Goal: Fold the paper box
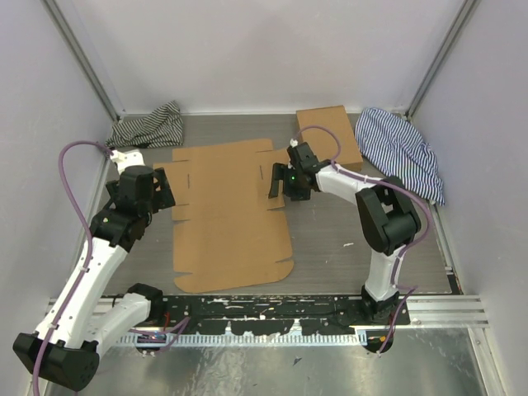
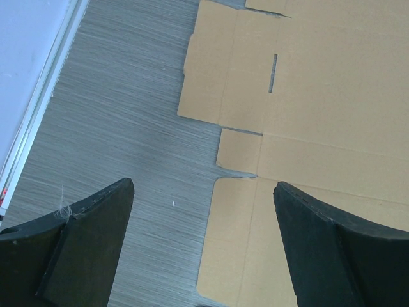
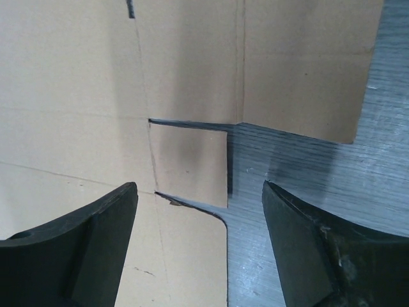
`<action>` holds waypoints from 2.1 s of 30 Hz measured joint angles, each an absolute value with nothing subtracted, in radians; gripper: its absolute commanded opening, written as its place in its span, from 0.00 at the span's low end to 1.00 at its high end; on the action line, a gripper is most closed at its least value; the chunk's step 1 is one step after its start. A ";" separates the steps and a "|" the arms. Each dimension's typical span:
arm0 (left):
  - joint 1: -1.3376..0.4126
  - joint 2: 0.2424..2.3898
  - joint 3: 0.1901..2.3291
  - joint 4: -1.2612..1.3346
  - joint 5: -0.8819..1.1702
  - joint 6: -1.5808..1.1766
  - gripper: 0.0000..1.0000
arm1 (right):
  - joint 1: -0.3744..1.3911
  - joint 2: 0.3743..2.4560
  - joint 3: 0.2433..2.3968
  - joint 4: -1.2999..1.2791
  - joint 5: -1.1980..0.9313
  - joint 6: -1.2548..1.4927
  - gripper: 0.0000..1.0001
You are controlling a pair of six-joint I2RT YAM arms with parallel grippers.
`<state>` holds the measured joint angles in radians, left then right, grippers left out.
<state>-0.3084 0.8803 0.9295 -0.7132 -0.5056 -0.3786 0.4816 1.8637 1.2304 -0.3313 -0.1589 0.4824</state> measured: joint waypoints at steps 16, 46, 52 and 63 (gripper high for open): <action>-0.308 0.880 0.929 -0.713 -0.503 -0.379 0.98 | 0.530 1.908 1.232 -0.314 -0.159 0.498 0.68; -0.308 0.882 0.929 -0.713 -0.487 -0.379 0.98 | 0.601 1.914 1.377 -0.369 -0.125 0.508 0.44; -0.308 0.894 0.929 -0.713 -0.482 -0.379 0.98 | 0.606 1.966 1.409 -0.400 -0.083 0.504 0.34; -0.308 0.950 0.947 -0.747 -0.437 -0.437 1.00 | 0.609 1.996 1.420 -0.439 -0.023 0.494 0.01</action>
<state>-0.3084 0.9501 0.9470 -0.7467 -0.4370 -0.4370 0.6094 1.9957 1.4197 -0.4385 -0.0235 0.4938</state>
